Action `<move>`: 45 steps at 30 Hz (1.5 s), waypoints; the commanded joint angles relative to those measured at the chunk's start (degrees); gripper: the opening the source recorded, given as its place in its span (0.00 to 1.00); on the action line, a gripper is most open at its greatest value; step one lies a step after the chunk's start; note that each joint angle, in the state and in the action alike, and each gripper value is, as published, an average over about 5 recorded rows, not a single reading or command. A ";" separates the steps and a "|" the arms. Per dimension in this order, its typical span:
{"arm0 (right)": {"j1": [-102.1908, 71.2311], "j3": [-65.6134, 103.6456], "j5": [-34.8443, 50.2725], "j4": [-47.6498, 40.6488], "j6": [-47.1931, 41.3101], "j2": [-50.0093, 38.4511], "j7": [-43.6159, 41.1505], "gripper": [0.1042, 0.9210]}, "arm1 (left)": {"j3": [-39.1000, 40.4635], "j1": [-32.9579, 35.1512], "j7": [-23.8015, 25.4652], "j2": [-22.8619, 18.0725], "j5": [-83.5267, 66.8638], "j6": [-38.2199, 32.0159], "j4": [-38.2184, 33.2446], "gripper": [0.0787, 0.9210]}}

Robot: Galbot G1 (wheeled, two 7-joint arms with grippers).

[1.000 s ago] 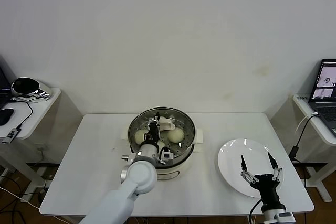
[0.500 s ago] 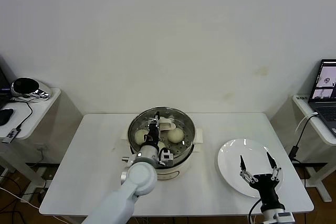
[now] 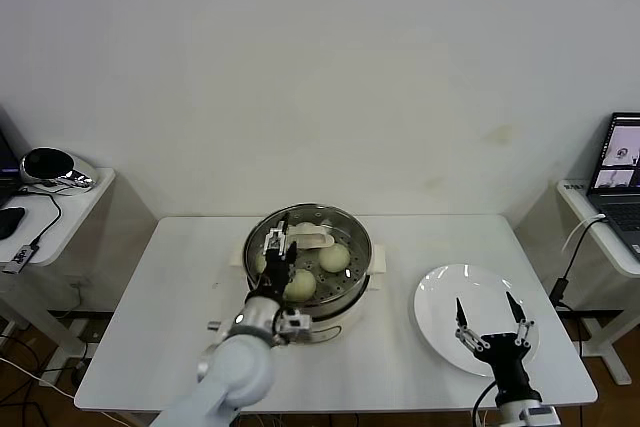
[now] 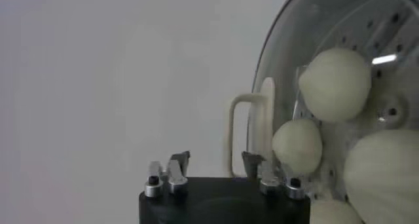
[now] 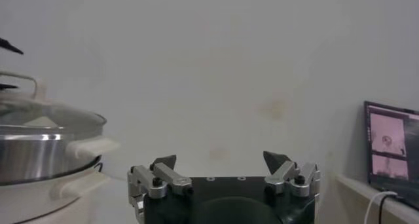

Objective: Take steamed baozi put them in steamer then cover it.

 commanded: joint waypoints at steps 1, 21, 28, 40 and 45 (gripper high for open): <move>-0.26 -0.50 -0.04 0.06 0.07 -0.25 0.00 0.88 | -14.39 22.26 -14.53 3.38 -25.23 -8.81 -20.46 0.84; -7.61 -10.12 4.20 0.05 -2.15 -4.75 0.27 0.88 | -31.15 54.33 -23.29 -5.36 -81.46 -37.22 -10.65 0.88; -8.81 -10.64 3.89 0.02 -2.78 -4.57 0.64 0.88 | -31.02 54.25 -22.56 -6.34 -80.19 -39.97 -5.28 0.88; -9.67 -11.10 3.93 0.47 -2.60 -3.40 1.30 0.88 | -31.78 53.46 -21.97 -6.49 -78.80 -39.63 -5.00 0.88; -9.75 -11.13 3.89 0.44 -2.62 -2.99 1.45 0.88 | -31.37 53.24 -22.04 -6.58 -78.43 -39.38 -4.98 0.88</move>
